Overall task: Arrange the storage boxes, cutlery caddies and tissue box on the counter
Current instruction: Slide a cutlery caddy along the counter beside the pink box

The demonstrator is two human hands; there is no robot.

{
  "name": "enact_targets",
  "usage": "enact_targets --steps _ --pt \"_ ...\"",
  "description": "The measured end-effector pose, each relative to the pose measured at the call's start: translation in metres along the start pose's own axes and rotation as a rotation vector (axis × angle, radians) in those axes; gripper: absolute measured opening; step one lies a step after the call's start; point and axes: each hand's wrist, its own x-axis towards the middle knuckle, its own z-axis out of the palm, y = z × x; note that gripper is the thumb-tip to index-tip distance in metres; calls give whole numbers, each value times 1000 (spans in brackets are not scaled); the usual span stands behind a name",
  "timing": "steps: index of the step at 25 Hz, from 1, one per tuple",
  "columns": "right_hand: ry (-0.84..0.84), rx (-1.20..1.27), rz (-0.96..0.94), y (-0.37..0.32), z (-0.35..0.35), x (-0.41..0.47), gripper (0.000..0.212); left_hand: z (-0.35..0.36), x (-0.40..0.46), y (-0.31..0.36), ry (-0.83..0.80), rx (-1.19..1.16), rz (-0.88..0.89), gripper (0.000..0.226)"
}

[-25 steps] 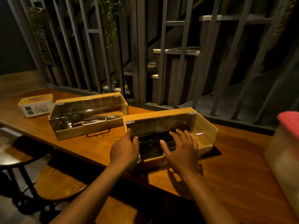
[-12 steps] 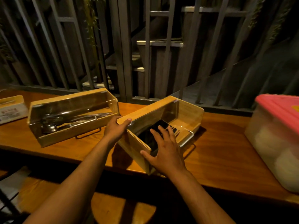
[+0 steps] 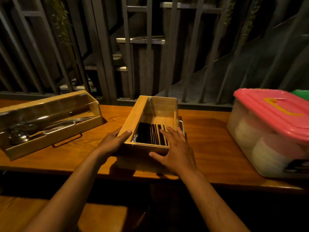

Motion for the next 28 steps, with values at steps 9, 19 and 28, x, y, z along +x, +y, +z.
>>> enact_targets --steps 9,19,28 --pt "8 -10 23 103 -54 -23 91 117 -31 30 89 -48 62 61" --pt "7 69 2 202 -118 -45 91 229 -46 56 97 -51 170 59" --pt "-20 76 -28 208 -122 -46 91 237 -63 60 150 -15 155 60"
